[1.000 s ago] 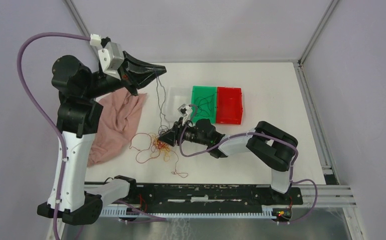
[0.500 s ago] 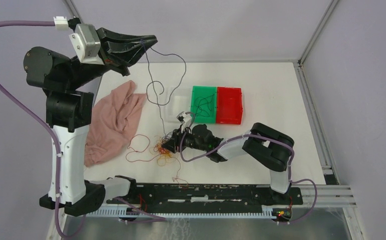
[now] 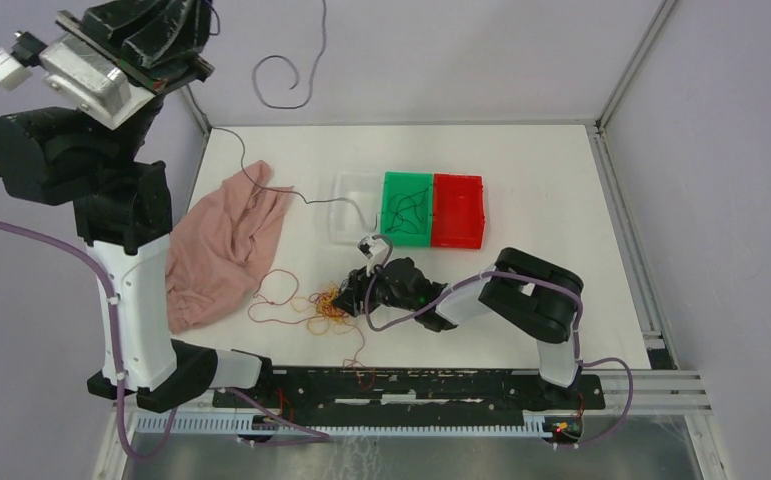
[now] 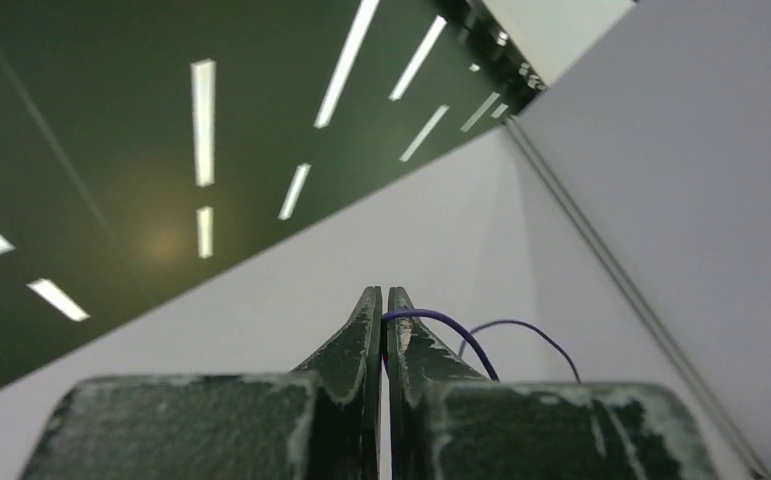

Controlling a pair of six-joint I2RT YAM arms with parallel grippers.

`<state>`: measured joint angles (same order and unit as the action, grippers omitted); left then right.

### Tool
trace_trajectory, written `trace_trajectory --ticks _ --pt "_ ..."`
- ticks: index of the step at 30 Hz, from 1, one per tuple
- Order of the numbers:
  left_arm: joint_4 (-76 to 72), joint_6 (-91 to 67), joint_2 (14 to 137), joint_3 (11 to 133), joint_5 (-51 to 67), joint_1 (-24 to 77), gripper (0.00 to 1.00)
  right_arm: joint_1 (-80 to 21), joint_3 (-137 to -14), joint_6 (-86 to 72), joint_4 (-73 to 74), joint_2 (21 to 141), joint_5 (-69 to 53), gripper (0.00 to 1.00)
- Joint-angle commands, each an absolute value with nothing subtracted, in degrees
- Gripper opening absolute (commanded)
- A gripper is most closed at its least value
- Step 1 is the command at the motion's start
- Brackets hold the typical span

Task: Untangle the cables
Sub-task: Untie the cable.

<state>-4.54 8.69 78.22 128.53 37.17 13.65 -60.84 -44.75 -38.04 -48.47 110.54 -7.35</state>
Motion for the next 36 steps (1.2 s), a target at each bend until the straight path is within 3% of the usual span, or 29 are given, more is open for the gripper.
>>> trace_trajectory --ticks 1,4,7,15,30,36 --pt "-18.4 18.1 78.1 129.1 20.5 14.0 0.03 -61.7 -44.2 -37.2 -49.0 110.8 -5.6 0.55" --pt "-20.5 20.9 78.9 130.1 15.4 14.0 0.03 -61.8 -43.7 -37.3 -49.5 110.5 -5.4 0.56" --pt "-11.8 19.7 77.4 128.5 22.8 14.0 0.03 -61.8 -43.4 -37.5 -50.2 107.6 -5.5 0.57" --pt "-3.9 16.5 67.2 106.2 42.3 14.0 0.03 -61.7 -50.3 -35.7 -39.0 90.6 -7.5 0.68" --pt "3.6 11.9 59.4 88.9 45.5 14.0 0.03 -61.7 -60.7 -25.4 -31.8 79.9 -6.2 0.73" --pt "3.5 9.8 58.8 88.2 45.9 14.1 0.03 -61.7 -62.1 -20.7 -29.0 80.3 0.1 0.64"
